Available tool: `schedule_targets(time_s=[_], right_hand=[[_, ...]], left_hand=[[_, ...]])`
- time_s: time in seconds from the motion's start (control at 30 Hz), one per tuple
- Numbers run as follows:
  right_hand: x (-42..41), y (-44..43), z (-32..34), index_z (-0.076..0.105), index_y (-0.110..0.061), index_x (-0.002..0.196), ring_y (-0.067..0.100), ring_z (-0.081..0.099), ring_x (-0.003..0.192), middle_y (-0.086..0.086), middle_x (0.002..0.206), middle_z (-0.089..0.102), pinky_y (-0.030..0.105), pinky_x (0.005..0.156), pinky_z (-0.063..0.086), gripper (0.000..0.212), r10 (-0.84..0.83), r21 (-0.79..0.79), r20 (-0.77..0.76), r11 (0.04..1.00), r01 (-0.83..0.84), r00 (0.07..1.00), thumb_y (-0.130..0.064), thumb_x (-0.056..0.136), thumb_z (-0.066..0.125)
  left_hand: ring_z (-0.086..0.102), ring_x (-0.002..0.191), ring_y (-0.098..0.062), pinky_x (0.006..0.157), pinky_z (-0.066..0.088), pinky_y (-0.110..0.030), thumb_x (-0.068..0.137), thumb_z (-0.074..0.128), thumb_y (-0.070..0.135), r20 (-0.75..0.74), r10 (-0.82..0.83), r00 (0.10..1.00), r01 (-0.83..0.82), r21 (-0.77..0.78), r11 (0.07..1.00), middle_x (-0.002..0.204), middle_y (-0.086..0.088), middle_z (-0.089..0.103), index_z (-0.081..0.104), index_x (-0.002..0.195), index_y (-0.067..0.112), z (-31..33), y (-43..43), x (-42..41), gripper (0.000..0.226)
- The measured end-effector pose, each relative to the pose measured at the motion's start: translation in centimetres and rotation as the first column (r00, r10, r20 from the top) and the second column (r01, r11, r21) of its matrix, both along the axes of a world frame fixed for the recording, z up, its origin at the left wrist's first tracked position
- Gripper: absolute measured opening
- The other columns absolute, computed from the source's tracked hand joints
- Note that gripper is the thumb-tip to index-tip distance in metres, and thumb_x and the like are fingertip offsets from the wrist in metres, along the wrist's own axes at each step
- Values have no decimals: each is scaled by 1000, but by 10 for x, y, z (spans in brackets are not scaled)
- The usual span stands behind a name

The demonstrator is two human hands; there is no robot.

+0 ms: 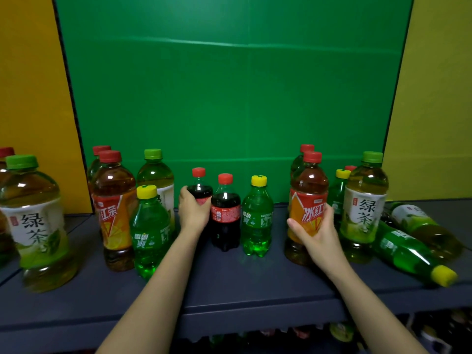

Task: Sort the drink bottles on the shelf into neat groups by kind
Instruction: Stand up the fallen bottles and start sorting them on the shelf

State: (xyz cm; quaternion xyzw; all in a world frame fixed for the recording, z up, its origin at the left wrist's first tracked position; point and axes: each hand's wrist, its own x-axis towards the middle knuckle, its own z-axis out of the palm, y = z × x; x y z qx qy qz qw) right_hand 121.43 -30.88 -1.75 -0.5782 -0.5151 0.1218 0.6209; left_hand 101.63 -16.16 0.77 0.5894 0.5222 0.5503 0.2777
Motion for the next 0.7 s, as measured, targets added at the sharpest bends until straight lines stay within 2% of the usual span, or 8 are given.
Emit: schedule_targets(time_s=[0.1, 0.23, 0.4, 0.47, 0.53, 0.63, 0.7], right_hand=[[-1, -1, 1, 26, -17, 135, 9, 52, 99, -6, 112, 50, 25, 87, 40, 75, 3, -9, -20, 1000, -3, 1000, -21, 77, 72], [0, -5, 1, 28, -17, 136, 10, 52, 101, -6, 113, 51, 25, 86, 39, 76, -9, -66, -9, 998, 9, 1000, -23, 76, 73], [5, -23, -2, 34, -14, 136, 14, 51, 111, -3, 120, 51, 30, 95, 40, 71, -67, -196, 145, 976, 95, 987, -29, 78, 71], [7, -36, -4, 42, -14, 132, 15, 51, 115, -1, 123, 54, 32, 97, 41, 61, -111, -178, 208, 973, 150, 972, -28, 79, 71], [9, -52, -5, 51, -18, 122, 15, 52, 114, -5, 118, 56, 32, 93, 43, 45, -170, -153, 330, 961, 230, 929, -28, 81, 68], [13, -82, -6, 58, -25, 107, 15, 58, 103, -11, 105, 59, 38, 83, 49, 24, -254, -106, 478, 934, 342, 841, -29, 84, 63], [17, -104, -5, 60, -28, 103, 14, 60, 99, -12, 102, 62, 40, 80, 51, 19, -292, -95, 531, 912, 398, 796, -30, 84, 61]], left_hand=[[53, 115, -32, 98, 42, -47, 81, 68, 14, 41, -27, 999, 27, -17, 999, 125, -16, 54, 38, 129, 5, -1, 0, -2, 58], [51, 118, -31, 101, 40, -43, 83, 65, 9, 41, -35, 999, 34, 10, 999, 127, -15, 54, 40, 129, 4, -3, -11, -5, 52], [43, 123, -28, 102, 33, -33, 89, 56, 7, -48, -9, 999, 19, 194, 981, 132, -15, 46, 42, 131, 2, -8, -60, -11, 44], [48, 115, -24, 93, 37, -29, 90, 56, 10, -123, 12, 992, 26, 308, 951, 123, -10, 52, 50, 122, 6, -13, -84, -17, 33], [57, 97, -20, 77, 41, -29, 89, 57, 17, -224, 24, 974, 66, 387, 920, 104, 0, 60, 58, 106, 15, -16, -103, -22, 17], [55, 71, -12, 60, 38, -28, 88, 59, 27, -407, 0, 914, 176, 395, 902, 79, 11, 60, 59, 87, 24, -15, -126, -25, 3], [54, 68, -9, 60, 41, -29, 86, 59, 31, -499, -63, 864, 276, 365, 889, 77, 13, 60, 59, 85, 28, -13, -136, -21, 3]])
